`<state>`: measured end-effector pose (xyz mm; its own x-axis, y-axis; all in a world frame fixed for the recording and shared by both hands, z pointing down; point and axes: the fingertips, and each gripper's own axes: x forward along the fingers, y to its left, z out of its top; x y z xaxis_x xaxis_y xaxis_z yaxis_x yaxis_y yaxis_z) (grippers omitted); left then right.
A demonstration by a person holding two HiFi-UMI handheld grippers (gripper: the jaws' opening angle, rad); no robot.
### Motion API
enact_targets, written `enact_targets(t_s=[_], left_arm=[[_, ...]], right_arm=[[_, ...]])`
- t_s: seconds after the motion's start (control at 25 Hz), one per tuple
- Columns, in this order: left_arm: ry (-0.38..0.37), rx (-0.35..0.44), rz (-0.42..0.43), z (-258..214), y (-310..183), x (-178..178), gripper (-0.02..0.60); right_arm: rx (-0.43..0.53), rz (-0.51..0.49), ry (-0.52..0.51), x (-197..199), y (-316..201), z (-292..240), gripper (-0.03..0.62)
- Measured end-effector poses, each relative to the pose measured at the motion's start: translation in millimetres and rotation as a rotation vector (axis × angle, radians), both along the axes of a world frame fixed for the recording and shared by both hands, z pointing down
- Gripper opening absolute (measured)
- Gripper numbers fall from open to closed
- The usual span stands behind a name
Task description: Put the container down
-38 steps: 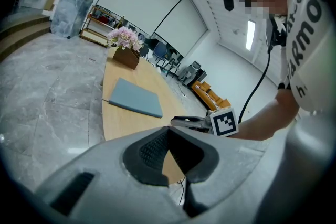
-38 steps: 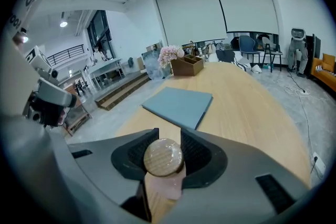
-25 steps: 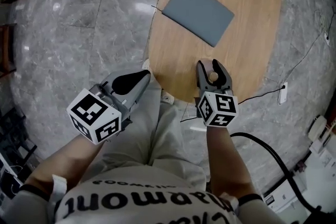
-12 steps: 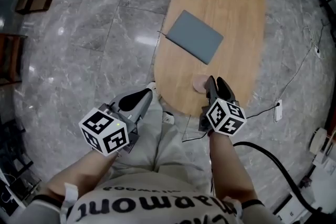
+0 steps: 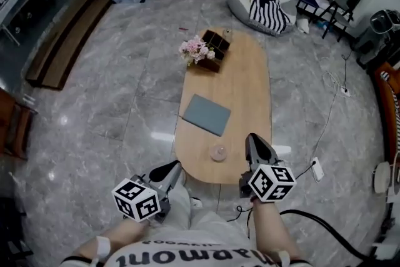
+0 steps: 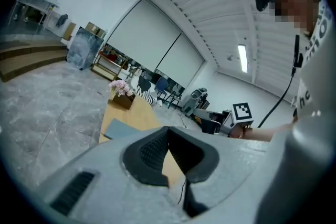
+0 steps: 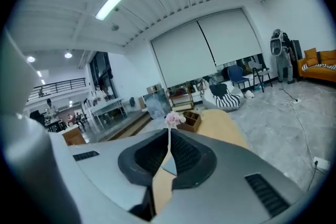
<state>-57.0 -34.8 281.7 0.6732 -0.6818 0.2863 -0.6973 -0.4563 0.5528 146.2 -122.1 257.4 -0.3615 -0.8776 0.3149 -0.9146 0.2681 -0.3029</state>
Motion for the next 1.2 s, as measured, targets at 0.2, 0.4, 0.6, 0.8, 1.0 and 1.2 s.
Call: enact_targets(t_s=[0.2,0.4,0.6,0.8,1.0,1.2], left_arm=[[0.066,0.217,-0.042,-101,1,1,0.015],[0.06,0.385,0.145,-187,18,16,0.014],[0.094,0.483,0.178,-235,40,6,0.014],[0.11,0.564,0.211,-264,73,-14,0.014],[0.093,0.551,0.245,-271,118,-49,0.015],[0.101,0.545,0.238,-266,166,-84,0.014]], right_arm=[[0.122,-0.11,0.007,-2,40,-104,0.02],[0.297,-0.126,-0.016,-4,71,-203,0.02],[0.42,-0.107,0.051,-11,109,-262,0.018],[0.415,-0.016,0.068,-15,155,-275,0.015],[0.372,0.031,0.069,-43,201,-262,0.014],[0.347,0.059,0.093,-71,253,-249,0.014]])
